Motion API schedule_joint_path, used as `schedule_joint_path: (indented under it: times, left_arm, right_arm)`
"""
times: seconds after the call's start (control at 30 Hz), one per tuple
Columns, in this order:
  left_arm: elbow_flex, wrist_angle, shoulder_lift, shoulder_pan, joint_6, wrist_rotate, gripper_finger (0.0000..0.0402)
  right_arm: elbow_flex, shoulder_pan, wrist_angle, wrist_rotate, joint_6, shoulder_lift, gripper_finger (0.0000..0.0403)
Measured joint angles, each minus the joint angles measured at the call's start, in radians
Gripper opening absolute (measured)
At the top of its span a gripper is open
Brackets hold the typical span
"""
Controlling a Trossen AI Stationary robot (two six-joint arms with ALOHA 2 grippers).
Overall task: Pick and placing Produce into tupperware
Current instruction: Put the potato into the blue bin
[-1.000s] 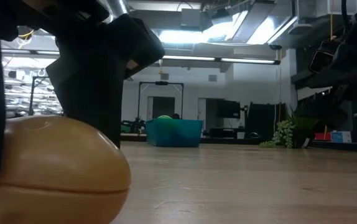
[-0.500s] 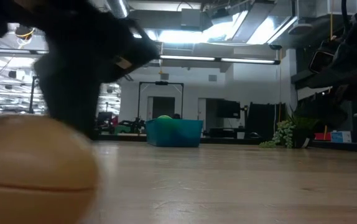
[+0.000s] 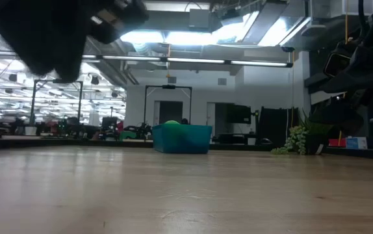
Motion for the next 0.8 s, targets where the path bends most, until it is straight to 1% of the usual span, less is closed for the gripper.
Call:
schedule_joint_path:
  times: [0.17, 0.37, 0.63, 0.8]
  left_arm:
    - [0.000, -0.068, 0.002, 0.000, -0.023, 0.000, 0.0022]
    - [0.000, -0.066, 0.001, -0.002, -0.054, 0.000, 0.0001]
    - [0.000, -0.055, 0.001, 0.001, -0.074, -0.001, 0.0022]
    - [0.001, 0.000, 0.001, 0.020, -0.064, -0.010, 0.0037]
  right_arm:
    - [0.000, 0.012, 0.000, 0.000, 0.001, 0.001, 0.0299]
    - [0.000, 0.016, -0.001, 0.001, 0.000, 0.002, 0.0299]
    - [0.000, 0.016, -0.001, 0.001, -0.018, 0.002, 0.0299]
    - [0.000, 0.016, -0.002, 0.001, -0.022, 0.002, 0.0299]
